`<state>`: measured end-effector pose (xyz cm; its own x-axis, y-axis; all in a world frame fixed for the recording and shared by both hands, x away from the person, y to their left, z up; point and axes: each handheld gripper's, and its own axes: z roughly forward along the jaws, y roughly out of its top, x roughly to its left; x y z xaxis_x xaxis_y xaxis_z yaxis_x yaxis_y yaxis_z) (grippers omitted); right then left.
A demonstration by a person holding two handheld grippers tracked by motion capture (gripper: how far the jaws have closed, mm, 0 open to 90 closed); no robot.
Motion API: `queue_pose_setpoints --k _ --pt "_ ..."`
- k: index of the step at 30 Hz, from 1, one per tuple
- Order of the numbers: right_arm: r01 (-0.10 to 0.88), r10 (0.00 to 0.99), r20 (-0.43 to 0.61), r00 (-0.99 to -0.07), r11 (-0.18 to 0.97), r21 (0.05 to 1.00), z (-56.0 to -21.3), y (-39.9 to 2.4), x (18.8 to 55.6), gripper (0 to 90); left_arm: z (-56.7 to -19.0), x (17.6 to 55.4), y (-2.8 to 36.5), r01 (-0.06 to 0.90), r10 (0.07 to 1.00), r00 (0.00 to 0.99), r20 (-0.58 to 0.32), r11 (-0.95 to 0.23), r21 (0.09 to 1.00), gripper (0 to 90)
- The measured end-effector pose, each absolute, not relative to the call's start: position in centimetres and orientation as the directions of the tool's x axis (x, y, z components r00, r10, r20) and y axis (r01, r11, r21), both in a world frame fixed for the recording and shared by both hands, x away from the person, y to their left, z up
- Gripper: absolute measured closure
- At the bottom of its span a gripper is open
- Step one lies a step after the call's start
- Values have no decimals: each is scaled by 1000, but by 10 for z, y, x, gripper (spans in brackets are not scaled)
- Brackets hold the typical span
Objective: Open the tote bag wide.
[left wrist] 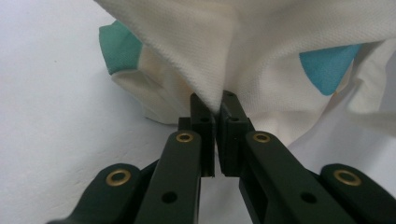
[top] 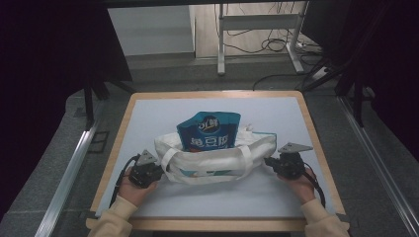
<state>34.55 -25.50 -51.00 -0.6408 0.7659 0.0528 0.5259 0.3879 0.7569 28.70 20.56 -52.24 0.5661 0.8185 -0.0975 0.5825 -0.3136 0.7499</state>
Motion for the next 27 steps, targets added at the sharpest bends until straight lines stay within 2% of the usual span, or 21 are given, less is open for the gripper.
queue_pose_setpoints --k 4,5,6,7,8,9,10,11,12,13,19,24,25,27 --pt "522 767 58 -639 377 765 -509 -256 345 852 -520 284 209 573 824 559 -96 -299 763 846" --pt "523 771 61 -634 368 769 -507 -257 344 810 -519 283 210 571 824 558 -100 -294 766 813" --pt "523 771 61 -634 368 769 -507 -257 344 810 -519 283 210 571 824 558 -100 -294 766 763" --pt "527 775 84 -626 342 778 -503 -261 342 695 -513 278 216 554 819 563 -109 -277 785 710" --pt "527 775 84 -626 342 778 -503 -261 342 695 -513 278 216 554 819 563 -109 -277 785 644" --pt "527 783 91 -616 323 786 -500 -264 340 644 -508 275 219 546 820 560 -118 -258 797 644" --pt "513 798 87 -596 296 806 -493 -269 337 544 -497 268 226 526 826 548 -134 -215 823 533" --pt "513 798 87 -596 296 806 -493 -269 337 544 -497 268 226 526 826 548 -134 -215 823 497" --pt "490 820 81 -567 257 833 -481 -276 332 475 -483 260 234 495 833 534 -144 -169 852 464" --pt "481 828 80 -556 241 843 -476 -279 330 456 -478 257 236 483 836 527 -151 -149 863 436" --pt "429 819 75 -569 218 877 -452 -285 323 495 -451 250 240 439 830 530 -173 -95 893 386" --pt "388 792 54 -608 236 891 -431 -277 325 607 -424 256 231 393 833 537 -136 -105 913 344" --pt "368 785 31 -618 254 894 -423 -271 328 673 -416 262 227 386 838 532 -123 -110 916 352" --pt "357 783 16 -622 265 896 -418 -268 330 709 -412 265 226 382 837 535 -116 -117 917 387"
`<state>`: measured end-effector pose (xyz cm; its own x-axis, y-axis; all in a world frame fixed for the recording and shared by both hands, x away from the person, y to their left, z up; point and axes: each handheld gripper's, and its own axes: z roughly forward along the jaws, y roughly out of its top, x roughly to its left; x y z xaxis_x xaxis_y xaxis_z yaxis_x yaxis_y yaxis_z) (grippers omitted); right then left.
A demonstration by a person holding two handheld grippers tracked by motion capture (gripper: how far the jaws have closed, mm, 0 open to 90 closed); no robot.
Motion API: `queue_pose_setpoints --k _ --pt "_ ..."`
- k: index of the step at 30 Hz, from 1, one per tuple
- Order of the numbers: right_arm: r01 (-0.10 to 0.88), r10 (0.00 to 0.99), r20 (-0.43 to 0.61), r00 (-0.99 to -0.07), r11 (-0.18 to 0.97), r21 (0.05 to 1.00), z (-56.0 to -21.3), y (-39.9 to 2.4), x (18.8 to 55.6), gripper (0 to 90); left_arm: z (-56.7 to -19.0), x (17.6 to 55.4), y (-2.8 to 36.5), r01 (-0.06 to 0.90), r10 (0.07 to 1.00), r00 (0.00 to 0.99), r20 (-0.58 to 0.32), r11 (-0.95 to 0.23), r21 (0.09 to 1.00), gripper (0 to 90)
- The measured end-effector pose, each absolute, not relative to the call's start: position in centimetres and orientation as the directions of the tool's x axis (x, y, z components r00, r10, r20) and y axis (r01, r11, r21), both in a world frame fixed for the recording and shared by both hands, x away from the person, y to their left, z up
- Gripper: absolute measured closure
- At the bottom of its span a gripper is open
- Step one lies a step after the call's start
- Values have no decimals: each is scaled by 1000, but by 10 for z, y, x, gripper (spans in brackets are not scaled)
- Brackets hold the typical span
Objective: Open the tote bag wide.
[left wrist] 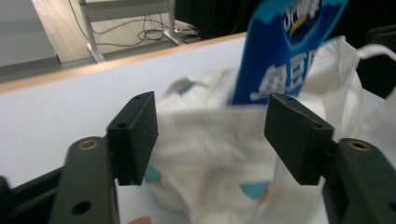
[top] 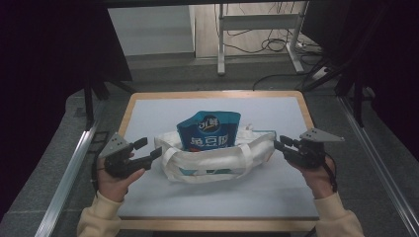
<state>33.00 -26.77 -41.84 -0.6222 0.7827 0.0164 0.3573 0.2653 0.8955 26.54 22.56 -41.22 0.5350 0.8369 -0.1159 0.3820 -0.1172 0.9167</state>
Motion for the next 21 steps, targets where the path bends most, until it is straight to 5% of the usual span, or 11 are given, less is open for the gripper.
queue_pose_setpoints --k 1,2,3,5,9,21 --pt "347 778 6 -628 273 897 -414 -264 332 747 -409 268 224 380 831 546 -110 -128 916 466" --pt "330 768 -13 -640 290 899 -408 -258 335 812 -406 272 223 379 821 561 -106 -140 915 655" --pt "330 768 -13 -640 290 899 -408 -258 335 812 -402 277 221 385 811 574 -111 -148 911 655" --pt "307 752 -35 -659 311 899 -397 -247 341 868 -398 285 218 389 801 590 -102 -171 905 833" --pt "298 739 -46 -672 327 897 -391 -239 347 888 -398 300 211 412 792 599 -115 -182 893 896" --pt "365 722 -20 -692 373 853 -406 -222 365 890 -433 310 202 506 773 610 -177 -207 838 899"
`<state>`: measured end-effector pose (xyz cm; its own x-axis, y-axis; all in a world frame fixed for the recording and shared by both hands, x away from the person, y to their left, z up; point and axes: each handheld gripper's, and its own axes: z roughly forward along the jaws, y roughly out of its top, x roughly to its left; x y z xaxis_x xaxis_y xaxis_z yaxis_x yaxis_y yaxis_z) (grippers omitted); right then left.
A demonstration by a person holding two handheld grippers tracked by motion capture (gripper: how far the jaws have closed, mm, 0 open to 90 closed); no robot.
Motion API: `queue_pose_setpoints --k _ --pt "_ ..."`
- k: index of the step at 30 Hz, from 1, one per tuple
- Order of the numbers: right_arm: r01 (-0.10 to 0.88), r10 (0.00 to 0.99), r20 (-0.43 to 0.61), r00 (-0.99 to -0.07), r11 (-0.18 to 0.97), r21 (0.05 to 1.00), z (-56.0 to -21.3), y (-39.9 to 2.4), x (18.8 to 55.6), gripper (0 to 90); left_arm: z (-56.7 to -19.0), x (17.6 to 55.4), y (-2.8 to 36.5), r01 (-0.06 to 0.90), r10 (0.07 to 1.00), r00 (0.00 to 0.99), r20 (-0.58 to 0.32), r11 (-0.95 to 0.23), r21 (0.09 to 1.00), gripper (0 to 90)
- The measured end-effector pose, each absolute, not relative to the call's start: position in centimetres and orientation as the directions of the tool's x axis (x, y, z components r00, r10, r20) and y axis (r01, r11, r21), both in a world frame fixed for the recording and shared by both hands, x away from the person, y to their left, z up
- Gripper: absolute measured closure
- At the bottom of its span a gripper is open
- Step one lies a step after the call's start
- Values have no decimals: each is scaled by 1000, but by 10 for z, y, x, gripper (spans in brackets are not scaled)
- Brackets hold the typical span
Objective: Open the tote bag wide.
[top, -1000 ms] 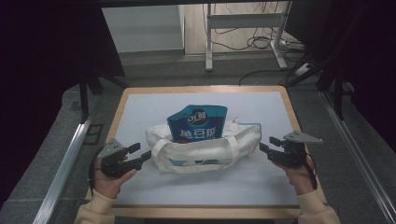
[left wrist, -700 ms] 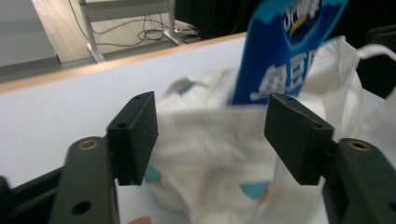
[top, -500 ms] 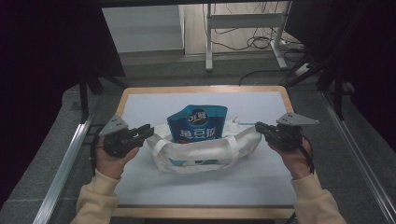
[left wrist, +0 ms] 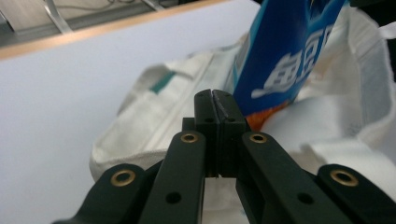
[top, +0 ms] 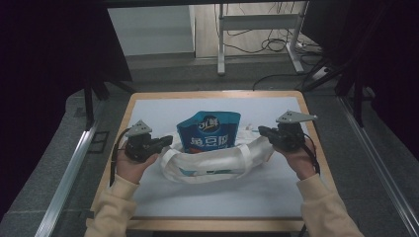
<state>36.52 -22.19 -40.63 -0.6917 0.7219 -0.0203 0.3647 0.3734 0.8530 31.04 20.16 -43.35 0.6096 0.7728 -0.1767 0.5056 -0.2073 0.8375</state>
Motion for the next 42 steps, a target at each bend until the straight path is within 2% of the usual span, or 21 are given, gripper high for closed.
queue_pose_setpoints --k 18,30,42 --pt "416 708 20 -706 391 821 -454 -233 350 891 -477 303 197 577 773 606 -185 -267 772 899" --pt "460 704 49 -708 409 788 -491 -232 347 893 -492 301 196 596 769 607 -203 -271 756 899" --pt "454 704 33 -709 421 785 -495 -228 344 892 -496 301 194 597 778 600 -187 -279 752 899"
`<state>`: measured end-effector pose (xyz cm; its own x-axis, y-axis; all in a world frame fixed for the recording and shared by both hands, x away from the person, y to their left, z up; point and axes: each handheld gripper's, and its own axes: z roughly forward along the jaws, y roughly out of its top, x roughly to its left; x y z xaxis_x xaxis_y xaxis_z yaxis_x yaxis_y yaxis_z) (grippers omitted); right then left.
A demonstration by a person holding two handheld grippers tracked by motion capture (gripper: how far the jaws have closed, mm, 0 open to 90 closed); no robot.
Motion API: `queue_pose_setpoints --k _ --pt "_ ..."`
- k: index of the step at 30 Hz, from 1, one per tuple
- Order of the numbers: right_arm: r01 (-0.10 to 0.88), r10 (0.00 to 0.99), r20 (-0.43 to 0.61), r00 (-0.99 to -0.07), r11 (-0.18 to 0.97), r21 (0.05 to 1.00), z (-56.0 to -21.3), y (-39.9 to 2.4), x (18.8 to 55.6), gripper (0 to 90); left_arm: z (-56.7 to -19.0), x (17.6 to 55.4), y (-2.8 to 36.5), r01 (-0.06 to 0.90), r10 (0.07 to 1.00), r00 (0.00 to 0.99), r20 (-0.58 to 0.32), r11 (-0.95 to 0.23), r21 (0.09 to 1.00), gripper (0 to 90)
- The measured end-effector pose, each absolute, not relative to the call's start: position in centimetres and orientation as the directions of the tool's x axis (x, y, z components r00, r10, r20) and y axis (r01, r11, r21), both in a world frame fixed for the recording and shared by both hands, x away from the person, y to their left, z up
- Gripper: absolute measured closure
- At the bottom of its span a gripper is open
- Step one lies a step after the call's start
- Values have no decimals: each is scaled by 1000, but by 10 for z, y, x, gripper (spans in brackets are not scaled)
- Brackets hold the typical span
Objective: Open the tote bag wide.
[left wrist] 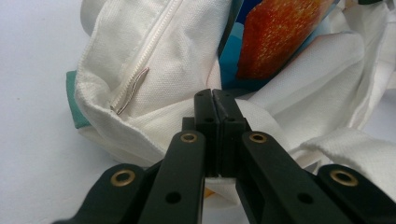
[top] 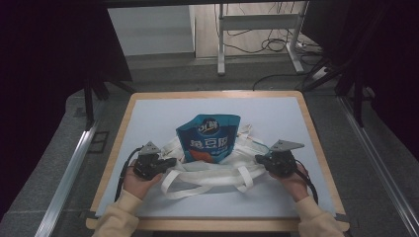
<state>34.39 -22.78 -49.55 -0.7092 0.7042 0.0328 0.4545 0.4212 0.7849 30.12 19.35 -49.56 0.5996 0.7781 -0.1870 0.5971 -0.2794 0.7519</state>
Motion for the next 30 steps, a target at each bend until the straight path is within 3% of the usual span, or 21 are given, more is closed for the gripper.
queue_pose_setpoints --k 13,30 --pt "359 626 4 -780 443 821 -468 -188 331 892 -469 320 177 576 788 593 -169 -267 773 898" --pt "420 569 44 -821 550 722 -509 -176 311 893 -487 354 172 663 831 512 -216 -223 714 900"
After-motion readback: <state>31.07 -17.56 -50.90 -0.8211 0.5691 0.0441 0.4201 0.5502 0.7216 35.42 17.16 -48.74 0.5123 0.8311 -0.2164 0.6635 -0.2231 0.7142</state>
